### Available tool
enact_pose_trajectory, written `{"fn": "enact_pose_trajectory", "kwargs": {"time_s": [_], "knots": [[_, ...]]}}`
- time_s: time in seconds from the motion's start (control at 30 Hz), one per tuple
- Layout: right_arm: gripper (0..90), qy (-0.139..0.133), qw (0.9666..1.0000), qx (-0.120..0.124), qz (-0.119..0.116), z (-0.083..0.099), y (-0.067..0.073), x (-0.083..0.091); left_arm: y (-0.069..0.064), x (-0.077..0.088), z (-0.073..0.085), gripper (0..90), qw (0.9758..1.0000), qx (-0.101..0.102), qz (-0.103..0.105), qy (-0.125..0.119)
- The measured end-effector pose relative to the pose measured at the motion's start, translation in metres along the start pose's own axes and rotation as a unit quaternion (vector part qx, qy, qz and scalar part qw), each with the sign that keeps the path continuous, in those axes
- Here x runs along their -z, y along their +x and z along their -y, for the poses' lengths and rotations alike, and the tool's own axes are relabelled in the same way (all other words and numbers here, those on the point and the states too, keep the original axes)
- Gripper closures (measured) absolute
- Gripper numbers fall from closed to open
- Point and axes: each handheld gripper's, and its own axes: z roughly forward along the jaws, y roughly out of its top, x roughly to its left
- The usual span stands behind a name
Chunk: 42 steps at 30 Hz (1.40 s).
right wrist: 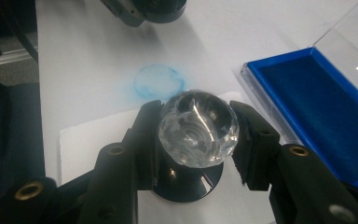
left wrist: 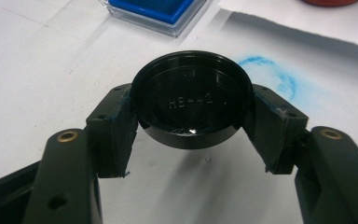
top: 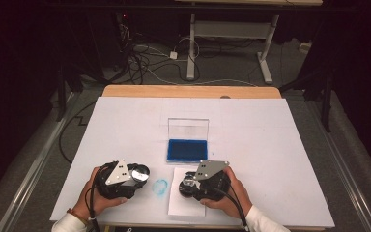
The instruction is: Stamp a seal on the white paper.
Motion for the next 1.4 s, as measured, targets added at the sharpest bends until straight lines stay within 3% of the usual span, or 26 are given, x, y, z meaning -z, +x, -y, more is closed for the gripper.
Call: {"fn": "enact_pose_trajectory", "kwargs": {"time_s": [0.57, 0.73, 0.9, 1.4], "knots": [[56.9, 0.001, 1.0000, 0.005, 0.000, -0.006, -0.003, 0.001, -0.004, 0.004, 0.003, 36.2, 1.0000, 0.004, 0.000, -0.001], [56.9, 0.000, 1.0000, 0.004, 0.002, -0.007, -0.002, -0.001, -0.015, 0.006, -0.005, 36.2, 0.9996, 0.001, 0.019, -0.021], [56.9, 0.005, 0.9999, 0.010, -0.001, -0.006, -0.001, -0.003, -0.025, 0.005, -0.012, 36.2, 0.9991, -0.017, 0.028, -0.026], [56.9, -0.004, 0.9999, 0.013, -0.001, -0.009, 0.003, 0.001, -0.019, 0.007, -0.008, 36.2, 0.9995, -0.008, 0.018, -0.023]]}}
